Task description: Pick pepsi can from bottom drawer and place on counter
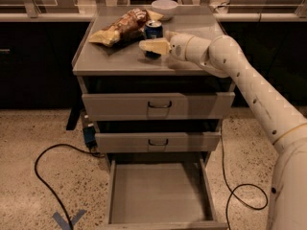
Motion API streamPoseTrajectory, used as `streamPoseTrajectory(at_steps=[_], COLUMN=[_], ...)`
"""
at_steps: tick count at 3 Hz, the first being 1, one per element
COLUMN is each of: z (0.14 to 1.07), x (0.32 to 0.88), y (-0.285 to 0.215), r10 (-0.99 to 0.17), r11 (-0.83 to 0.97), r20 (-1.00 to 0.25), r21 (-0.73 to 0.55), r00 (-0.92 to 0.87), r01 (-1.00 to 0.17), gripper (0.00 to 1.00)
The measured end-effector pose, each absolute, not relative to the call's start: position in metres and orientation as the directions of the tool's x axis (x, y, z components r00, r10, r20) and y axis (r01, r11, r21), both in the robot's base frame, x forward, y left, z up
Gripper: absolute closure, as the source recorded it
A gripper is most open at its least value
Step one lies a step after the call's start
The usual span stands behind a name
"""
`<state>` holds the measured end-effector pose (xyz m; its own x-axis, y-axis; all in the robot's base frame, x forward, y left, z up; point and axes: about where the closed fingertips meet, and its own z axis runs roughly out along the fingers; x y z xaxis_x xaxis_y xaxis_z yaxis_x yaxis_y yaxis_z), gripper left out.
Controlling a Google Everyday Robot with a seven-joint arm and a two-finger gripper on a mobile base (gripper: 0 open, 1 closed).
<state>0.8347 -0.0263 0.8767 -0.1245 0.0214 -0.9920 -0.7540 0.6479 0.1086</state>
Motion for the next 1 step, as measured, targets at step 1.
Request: streamPoseTrajectory(at_steps=[1], z=[0.8767], x=[0.8347], y=[-0.0263], r10=[0.021], r11=[0.648], r20=[-0.992], r21=[0.109], r00=[-0.125], r01=[-0.754], gripper=[0.0])
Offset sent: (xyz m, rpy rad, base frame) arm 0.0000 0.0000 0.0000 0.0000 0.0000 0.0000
